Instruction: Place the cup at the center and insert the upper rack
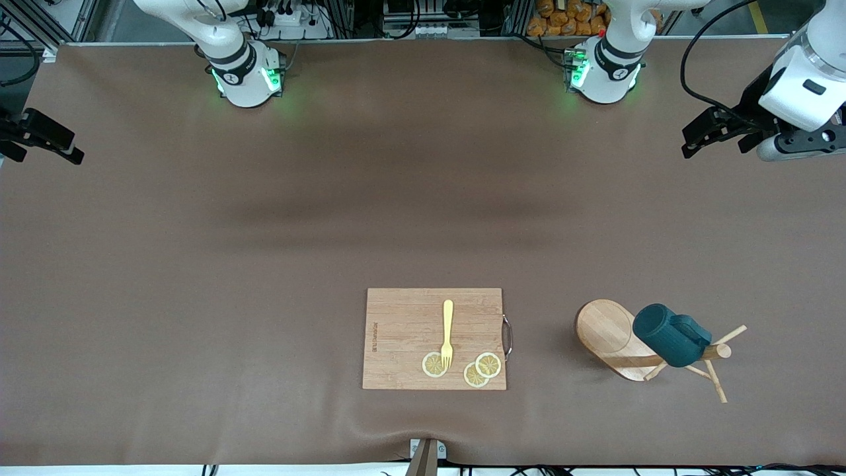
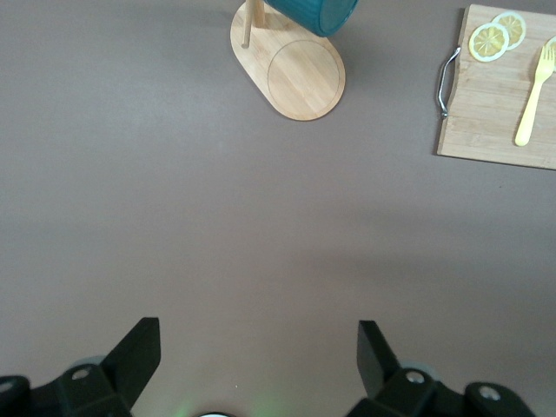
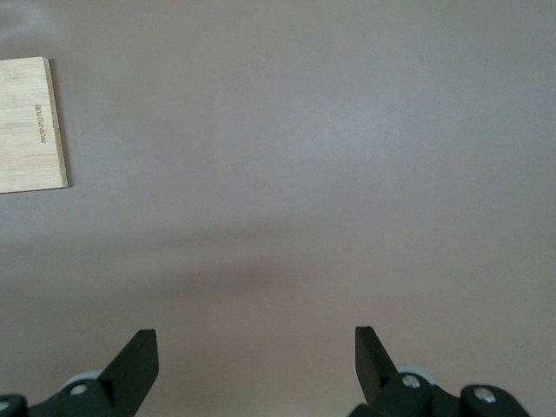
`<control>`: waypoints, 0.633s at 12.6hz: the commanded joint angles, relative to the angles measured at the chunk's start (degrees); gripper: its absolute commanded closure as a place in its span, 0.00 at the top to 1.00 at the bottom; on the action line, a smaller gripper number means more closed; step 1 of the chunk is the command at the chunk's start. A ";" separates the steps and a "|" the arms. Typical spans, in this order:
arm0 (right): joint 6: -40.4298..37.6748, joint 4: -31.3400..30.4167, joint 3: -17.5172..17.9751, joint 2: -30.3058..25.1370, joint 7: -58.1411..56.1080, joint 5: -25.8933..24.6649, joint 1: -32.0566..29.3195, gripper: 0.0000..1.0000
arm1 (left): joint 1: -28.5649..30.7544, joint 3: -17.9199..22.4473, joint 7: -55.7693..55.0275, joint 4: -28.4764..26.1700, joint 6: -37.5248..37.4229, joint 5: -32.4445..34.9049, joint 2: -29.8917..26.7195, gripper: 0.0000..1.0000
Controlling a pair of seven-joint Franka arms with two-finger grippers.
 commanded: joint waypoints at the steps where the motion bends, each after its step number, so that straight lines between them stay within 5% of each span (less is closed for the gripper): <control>1: -0.92 1.02 0.02 0.28 1.29 -0.45 0.38 1.00 | -0.44 -0.01 0.14 2.15 -2.04 2.63 -0.03 1.00; 8: -0.84 1.02 0.10 0.28 1.29 -0.45 0.46 1.00 | -0.44 0.08 -0.21 3.65 -4.16 2.46 0.41 1.00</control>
